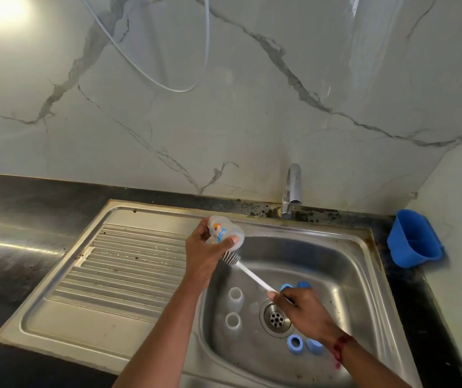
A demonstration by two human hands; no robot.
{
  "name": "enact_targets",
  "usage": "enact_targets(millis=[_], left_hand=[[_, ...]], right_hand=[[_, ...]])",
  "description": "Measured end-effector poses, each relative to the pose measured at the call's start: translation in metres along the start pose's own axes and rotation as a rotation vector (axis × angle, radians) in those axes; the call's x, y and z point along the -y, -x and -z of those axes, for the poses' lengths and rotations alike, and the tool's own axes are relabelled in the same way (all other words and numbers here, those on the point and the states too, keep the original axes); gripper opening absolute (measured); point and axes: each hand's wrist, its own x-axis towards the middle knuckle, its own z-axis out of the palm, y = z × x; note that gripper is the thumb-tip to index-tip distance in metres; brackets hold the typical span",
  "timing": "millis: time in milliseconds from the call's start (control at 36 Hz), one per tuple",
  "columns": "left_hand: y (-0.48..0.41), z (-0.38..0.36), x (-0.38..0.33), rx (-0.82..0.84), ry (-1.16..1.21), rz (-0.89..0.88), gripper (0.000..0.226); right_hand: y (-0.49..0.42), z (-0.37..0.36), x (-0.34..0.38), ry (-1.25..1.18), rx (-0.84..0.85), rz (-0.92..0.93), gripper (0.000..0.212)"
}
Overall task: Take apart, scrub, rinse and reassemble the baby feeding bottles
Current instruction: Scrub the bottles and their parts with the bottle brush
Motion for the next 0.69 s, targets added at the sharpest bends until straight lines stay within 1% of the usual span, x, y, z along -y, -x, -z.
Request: enact_targets(millis=[139,250,389,556,694], left_hand=[[0.007,-0.011,0.001,0.014,-0.039,0.005,0.05],[0.014,-0.016,0.004,0.014,-0.032,0.0,0.042],[0.02,-0.017,0.008,-0.002,-0.014,0.01,0.046],[0.006,-0.006,0.004,-0.103,0.08,0.046,0.048],[0.01,-0.013,0.004,-0.095,0.075,0.048,0.044]], right_hand=[[-0.006,-0.001,0.003,-0.025,-0.003,0.016,0.06],[-0.011,-0.003,0.007,-0.043,0.011,-0.004,0.056],[-0.009,-0.01,0.006,-0.036,0.006,-0.003,0.057],[0.007,-0.013,0.008,-0.031,-0.048,0.045,0.055],[0.004,-0.015,0.01,-0.066,-0.059,0.048,0.059]])
